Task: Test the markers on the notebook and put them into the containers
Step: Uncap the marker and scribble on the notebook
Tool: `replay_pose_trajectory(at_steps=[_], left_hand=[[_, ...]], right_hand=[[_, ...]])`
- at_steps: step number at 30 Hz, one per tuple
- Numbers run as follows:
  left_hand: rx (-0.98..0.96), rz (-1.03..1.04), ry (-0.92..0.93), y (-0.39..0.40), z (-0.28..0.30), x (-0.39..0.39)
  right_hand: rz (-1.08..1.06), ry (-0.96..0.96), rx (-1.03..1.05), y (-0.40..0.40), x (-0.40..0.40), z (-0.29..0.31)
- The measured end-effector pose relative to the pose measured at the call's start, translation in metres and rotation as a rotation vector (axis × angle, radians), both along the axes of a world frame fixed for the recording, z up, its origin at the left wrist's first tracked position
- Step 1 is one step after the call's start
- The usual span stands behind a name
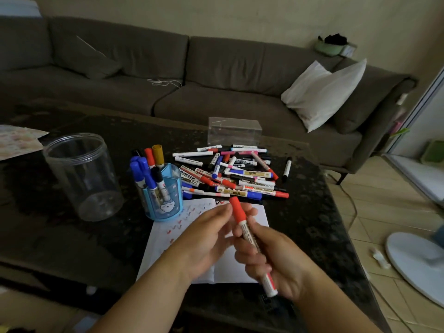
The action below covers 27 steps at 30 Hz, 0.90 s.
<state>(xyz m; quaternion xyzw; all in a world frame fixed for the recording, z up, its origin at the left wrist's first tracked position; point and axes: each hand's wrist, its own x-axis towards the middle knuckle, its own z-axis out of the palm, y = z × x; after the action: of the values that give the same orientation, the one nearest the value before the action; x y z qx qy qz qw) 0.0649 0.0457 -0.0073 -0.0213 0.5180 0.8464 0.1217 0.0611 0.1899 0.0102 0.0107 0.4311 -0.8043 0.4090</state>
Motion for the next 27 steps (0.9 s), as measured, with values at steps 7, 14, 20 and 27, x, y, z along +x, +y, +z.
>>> replay_pose_trajectory(at_steps=[7,14,20,27], left_hand=[[0.085,0.019,0.02,0.009,0.015,0.017],[-0.199,0.333,-0.188,0.009,0.007,0.001],[-0.287,0.346,-0.145,-0.021,0.004,-0.017],[-0.72,0.257,0.013,-0.008,-0.02,-0.022]], right_hand=[[-0.074,0.105,0.087,-0.009,0.024,0.001],[0.016,1.078,1.259,-0.005,0.025,-0.013],[-0.143,0.796,1.199,0.021,0.014,-0.034],[-0.404,0.406,0.597,0.035,-0.036,-0.027]])
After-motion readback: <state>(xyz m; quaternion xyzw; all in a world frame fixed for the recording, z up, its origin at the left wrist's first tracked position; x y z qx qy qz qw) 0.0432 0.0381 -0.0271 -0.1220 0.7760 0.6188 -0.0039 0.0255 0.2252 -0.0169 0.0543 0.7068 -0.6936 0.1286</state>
